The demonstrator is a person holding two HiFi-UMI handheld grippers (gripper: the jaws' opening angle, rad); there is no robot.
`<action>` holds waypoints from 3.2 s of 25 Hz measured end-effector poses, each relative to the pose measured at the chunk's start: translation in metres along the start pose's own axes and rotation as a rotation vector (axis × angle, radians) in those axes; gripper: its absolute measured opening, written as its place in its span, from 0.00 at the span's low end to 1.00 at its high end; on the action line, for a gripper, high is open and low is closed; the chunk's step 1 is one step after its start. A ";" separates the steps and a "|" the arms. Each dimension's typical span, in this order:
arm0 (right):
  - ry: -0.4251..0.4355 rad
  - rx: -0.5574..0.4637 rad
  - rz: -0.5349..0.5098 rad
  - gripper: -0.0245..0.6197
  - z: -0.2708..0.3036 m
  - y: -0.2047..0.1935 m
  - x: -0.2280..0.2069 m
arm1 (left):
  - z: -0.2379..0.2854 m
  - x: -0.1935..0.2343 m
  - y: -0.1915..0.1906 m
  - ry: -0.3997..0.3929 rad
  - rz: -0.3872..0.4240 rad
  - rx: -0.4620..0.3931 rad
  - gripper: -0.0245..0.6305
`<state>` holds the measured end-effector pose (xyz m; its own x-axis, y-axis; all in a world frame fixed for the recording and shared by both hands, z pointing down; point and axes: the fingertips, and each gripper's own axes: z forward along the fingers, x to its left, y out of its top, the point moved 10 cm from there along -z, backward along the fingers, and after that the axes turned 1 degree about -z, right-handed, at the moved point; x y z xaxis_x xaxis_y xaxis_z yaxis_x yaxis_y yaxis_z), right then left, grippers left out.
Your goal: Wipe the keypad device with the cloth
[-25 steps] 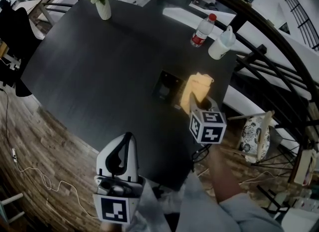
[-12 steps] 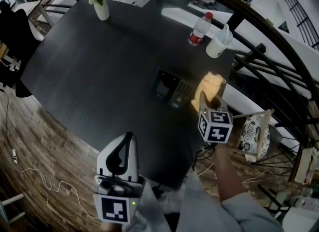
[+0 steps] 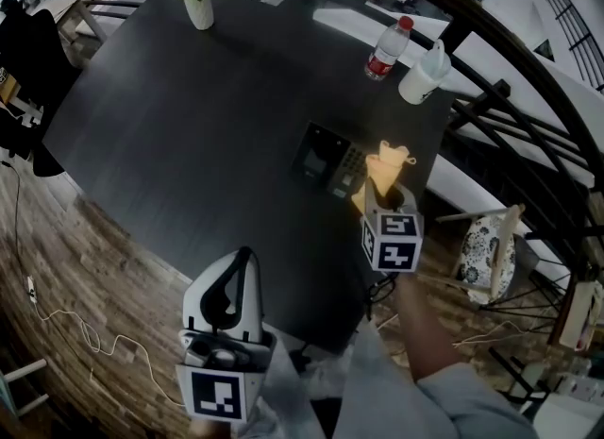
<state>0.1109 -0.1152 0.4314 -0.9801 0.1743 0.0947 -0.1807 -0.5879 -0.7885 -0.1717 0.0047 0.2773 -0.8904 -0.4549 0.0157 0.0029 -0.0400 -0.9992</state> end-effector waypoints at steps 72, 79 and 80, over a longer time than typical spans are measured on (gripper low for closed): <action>0.215 0.138 0.110 0.15 0.002 -0.011 0.025 | 0.000 0.018 0.008 -0.046 0.006 -0.030 0.06; 0.267 0.049 0.047 0.15 -0.005 -0.004 0.052 | -0.002 0.019 0.010 -0.033 0.009 -0.037 0.06; 0.271 0.031 0.035 0.15 -0.009 -0.001 0.054 | -0.002 0.019 0.011 -0.033 0.010 -0.040 0.06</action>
<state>0.0584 -0.0982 0.4323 -0.9291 0.3555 -0.1018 -0.1533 -0.6207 -0.7689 -0.1894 -0.0023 0.2669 -0.8750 -0.4841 0.0059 -0.0068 0.0001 -1.0000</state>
